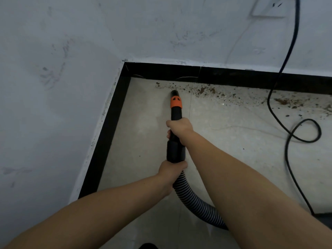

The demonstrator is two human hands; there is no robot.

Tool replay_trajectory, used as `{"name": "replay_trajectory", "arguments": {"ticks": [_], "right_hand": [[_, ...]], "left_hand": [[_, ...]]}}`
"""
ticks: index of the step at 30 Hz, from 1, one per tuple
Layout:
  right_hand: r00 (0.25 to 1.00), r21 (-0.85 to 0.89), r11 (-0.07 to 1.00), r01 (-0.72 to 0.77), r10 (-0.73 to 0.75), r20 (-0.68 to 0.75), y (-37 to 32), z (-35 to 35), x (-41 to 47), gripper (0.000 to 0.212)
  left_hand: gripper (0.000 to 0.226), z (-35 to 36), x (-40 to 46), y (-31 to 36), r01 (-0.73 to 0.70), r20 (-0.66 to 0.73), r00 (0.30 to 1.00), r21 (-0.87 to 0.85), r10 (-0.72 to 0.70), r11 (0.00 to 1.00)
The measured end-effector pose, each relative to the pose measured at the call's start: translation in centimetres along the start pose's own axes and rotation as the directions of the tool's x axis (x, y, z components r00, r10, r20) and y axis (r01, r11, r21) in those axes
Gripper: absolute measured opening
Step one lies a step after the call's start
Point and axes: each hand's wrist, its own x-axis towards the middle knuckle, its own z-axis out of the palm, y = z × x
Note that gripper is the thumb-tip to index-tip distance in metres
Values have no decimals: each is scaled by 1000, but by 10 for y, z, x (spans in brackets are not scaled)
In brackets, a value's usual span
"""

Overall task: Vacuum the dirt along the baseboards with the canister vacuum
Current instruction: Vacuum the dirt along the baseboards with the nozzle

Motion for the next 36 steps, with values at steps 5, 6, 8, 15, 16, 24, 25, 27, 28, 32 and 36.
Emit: {"name": "replay_trajectory", "arguments": {"ticks": [5,6,8,15,16,24,25,27,28,32,36], "right_hand": [[996,84,996,-28,35,-82,10,-30,-4,16],[994,100,995,-30,39,-99,10,-35,-4,18],[991,128,991,-33,49,-123,9,-45,-4,19],[987,134,990,-42,62,-147,0,-51,2,17],[989,125,991,-47,64,-135,-1,-48,3,18],[1000,-6,1000,-7,7,-30,-11,-6,14,17],[1000,-23,1000,4,-5,-20,-11,1,16,17],[1000,-49,999,20,-20,7,-11,13,18,17],[999,-58,998,26,-24,24,-11,18,18,17],[996,-125,992,30,-18,93,-19,39,20,18],[991,-131,991,27,-9,134,-33,47,25,18]], "left_hand": [[23,16,-9,-2,-22,61,998,87,17,996],[21,20,-10,-1,-32,76,997,101,24,994],[20,26,-12,2,-43,104,994,121,31,992],[17,31,-8,11,-51,107,993,95,41,994],[17,30,-7,11,-48,101,994,82,40,995],[22,8,7,13,-13,28,1000,-29,14,1000],[27,5,10,12,-12,14,1000,-40,12,999],[32,-1,14,10,-10,-14,1000,-58,9,998],[33,-4,15,10,-8,-29,1000,-66,6,998],[34,-15,21,11,1,-80,997,-96,-9,995],[36,-22,26,22,-31,-98,995,-120,20,992]]}}
